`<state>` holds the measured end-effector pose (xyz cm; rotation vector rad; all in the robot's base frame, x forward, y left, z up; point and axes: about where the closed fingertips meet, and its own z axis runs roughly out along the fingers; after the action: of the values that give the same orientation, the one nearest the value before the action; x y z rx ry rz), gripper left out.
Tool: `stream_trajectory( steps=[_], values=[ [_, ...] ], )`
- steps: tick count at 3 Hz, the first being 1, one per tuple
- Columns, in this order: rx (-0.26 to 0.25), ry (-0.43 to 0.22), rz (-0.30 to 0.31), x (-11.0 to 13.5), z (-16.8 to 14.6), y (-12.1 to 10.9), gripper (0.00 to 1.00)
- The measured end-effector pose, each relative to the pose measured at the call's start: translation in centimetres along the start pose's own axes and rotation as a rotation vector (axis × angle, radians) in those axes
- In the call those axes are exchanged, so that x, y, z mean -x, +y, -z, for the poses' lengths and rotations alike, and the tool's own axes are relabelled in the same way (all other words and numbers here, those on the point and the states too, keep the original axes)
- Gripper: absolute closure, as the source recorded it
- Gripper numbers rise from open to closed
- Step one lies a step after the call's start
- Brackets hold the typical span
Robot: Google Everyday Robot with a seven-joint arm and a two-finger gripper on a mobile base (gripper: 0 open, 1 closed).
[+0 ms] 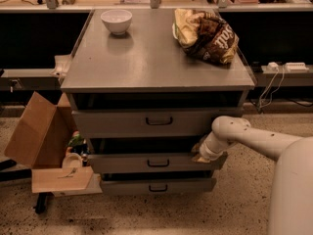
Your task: Open middle drawer
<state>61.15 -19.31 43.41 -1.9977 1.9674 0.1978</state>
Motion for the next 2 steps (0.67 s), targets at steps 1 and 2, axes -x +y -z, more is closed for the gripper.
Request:
stream_trajectory(
  steps=[1,2],
  values=[
    [0.013,-0.016,0.004,0.3,0.0,0.8,1.00],
    [0.032,-0.049,0.012,1.1,0.9,1.9,1.00]
  ],
)
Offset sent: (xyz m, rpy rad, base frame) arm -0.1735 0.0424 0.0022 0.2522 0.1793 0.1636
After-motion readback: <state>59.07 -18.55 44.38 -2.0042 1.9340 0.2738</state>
